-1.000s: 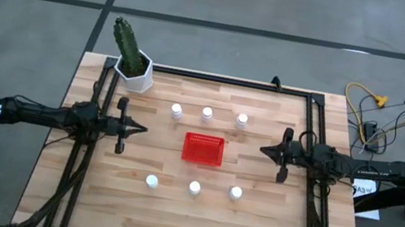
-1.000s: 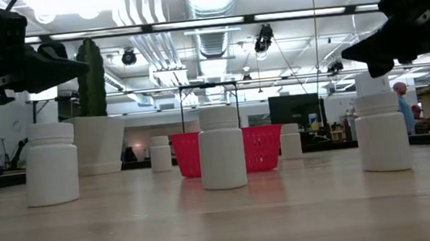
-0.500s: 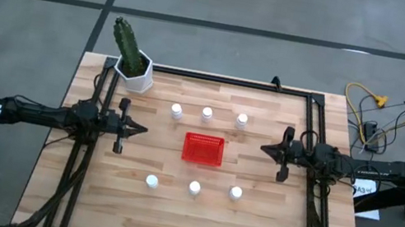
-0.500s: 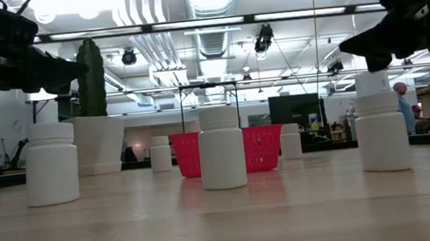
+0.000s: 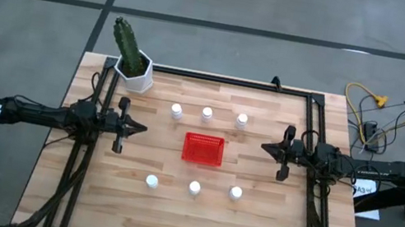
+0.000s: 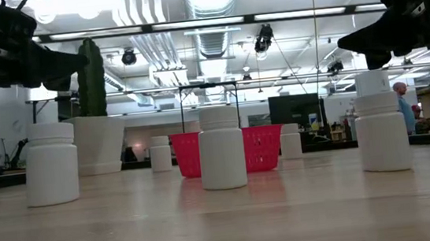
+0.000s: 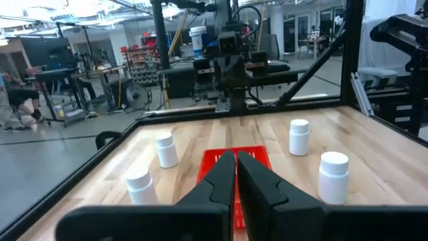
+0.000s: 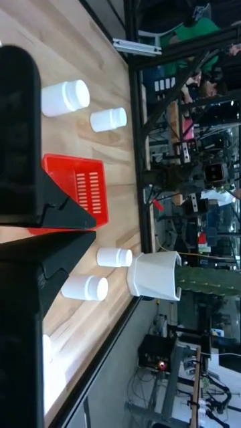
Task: Pick and place pill bottles into a basket
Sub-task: Put the white pill bottle into the red bin
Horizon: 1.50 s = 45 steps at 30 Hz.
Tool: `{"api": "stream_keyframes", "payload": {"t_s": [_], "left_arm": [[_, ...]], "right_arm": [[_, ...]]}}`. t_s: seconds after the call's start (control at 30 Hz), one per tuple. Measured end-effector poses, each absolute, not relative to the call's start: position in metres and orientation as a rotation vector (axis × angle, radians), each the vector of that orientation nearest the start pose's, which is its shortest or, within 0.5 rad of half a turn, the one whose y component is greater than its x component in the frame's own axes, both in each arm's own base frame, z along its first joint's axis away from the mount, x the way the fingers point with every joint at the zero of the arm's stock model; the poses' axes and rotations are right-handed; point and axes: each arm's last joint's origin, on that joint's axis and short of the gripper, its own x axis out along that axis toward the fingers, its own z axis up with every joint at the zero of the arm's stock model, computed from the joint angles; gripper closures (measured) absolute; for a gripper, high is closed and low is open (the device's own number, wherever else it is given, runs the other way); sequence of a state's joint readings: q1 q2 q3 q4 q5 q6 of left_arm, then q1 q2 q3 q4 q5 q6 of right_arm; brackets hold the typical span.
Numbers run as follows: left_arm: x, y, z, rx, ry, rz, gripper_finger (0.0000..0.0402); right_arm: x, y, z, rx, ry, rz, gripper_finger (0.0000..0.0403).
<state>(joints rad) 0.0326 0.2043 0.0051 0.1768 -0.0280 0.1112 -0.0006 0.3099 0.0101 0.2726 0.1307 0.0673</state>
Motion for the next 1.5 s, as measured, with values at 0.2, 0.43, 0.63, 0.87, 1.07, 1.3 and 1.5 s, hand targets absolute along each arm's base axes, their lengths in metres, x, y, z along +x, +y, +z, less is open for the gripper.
{"api": "stream_keyframes", "payload": {"t_s": [0.2, 0.43, 0.63, 0.87, 1.07, 1.3, 1.5], "left_arm": [[0.110, 0.005, 0.166, 0.111, 0.018, 0.064, 0.0402], [0.110, 0.005, 0.169, 0.110, -0.016, 0.073, 0.0399], [0.110, 0.005, 0.169, 0.109, -0.012, 0.070, 0.0353], [0.112, 0.005, 0.167, 0.019, 0.008, 0.068, 0.0258], [0.115, 0.005, 0.163, 0.007, 0.046, 0.091, 0.0176], [0.118, 0.007, 0.165, 0.083, 0.037, 0.122, 0.0130], [0.121, 0.011, 0.165, 0.091, 0.062, 0.257, 0.0127]], "right_arm": [[0.117, -0.004, 0.166, 0.024, 0.025, -0.132, 0.0394], [0.117, -0.004, 0.166, 0.019, 0.024, -0.132, 0.0394], [0.117, -0.004, 0.167, -0.027, 0.025, -0.132, 0.0394], [0.117, -0.004, 0.167, -0.032, 0.023, -0.134, 0.0394], [0.117, -0.004, 0.167, -0.039, 0.024, -0.134, 0.0394], [0.117, -0.004, 0.168, -0.038, 0.016, -0.134, 0.0394], [0.117, -0.004, 0.169, -0.034, 0.006, -0.133, 0.0394]]}}
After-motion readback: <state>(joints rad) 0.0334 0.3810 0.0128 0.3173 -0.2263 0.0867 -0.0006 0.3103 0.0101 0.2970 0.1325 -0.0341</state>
